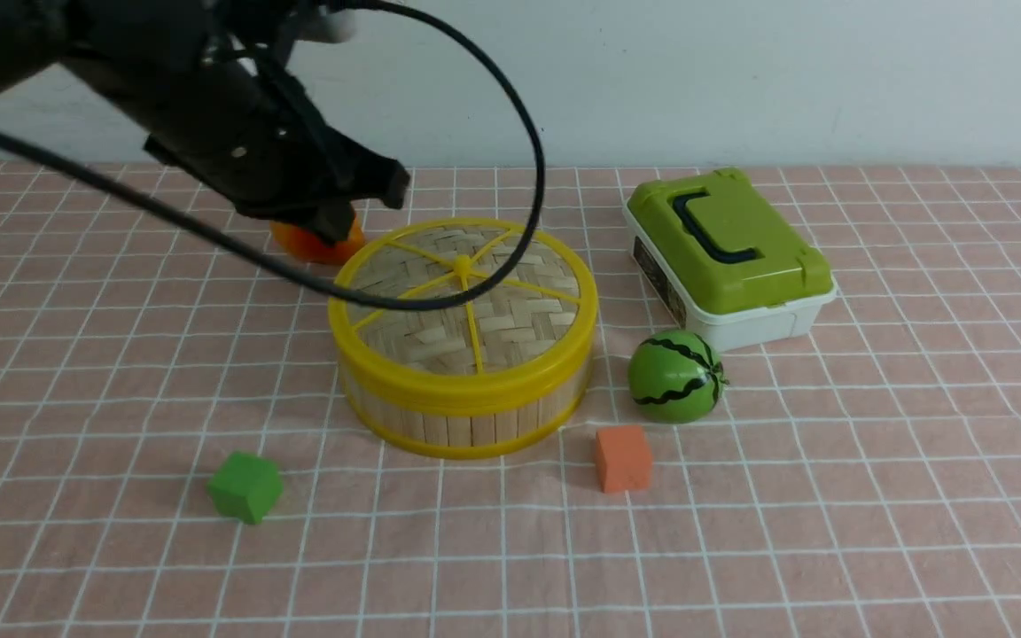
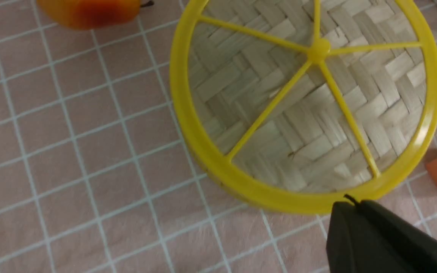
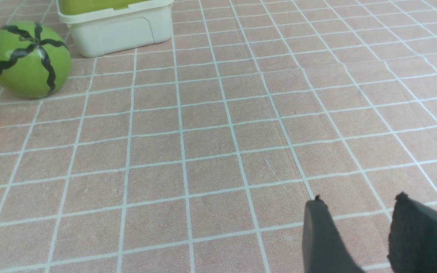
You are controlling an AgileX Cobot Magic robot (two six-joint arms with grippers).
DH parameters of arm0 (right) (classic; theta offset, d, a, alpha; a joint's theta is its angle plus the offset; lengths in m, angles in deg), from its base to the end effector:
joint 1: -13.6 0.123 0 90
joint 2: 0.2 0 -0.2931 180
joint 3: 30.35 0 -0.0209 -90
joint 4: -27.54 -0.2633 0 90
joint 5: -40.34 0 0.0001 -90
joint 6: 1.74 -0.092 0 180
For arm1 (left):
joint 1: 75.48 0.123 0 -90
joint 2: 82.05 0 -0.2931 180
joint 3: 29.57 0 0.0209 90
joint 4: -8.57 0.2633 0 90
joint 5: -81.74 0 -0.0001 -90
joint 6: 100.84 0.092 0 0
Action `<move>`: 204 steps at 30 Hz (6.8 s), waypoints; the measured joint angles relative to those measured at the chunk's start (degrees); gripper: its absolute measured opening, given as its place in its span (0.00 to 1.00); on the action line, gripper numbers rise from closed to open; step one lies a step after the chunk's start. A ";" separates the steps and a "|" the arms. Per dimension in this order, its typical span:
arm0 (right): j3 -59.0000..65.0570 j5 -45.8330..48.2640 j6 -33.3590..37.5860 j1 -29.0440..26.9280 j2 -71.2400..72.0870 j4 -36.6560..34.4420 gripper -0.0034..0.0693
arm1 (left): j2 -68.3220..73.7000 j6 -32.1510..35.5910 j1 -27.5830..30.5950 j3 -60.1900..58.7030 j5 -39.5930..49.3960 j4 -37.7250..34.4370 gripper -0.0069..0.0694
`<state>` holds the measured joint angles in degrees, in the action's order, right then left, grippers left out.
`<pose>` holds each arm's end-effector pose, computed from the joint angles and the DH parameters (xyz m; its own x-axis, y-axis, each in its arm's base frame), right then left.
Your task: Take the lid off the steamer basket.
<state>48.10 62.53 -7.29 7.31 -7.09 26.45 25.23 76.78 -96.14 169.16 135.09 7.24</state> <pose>0.0572 -0.0056 0.1726 -0.2856 0.1464 -0.9471 0.1363 0.9844 0.1111 0.3797 -0.1450 0.3580 -0.7553 0.2256 -0.6154 0.3222 0.9454 -0.0488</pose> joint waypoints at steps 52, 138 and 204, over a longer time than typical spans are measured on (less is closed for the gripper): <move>0.00 0.00 0.00 0.00 0.00 0.00 0.38 | 26.85 -13.91 -6.24 21.94 -1.55 11.23 0.23; 0.00 0.00 0.00 0.00 0.00 0.00 0.38 | -99.76 -2.49 15.48 -80.35 -28.21 -10.43 0.07; 0.00 0.00 0.00 0.00 0.00 0.02 0.38 | -100.33 -6.58 15.05 -97.93 -30.85 -2.08 0.08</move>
<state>48.10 62.53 -7.29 7.31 -7.09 26.46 -75.10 70.20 -81.09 71.23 104.24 5.16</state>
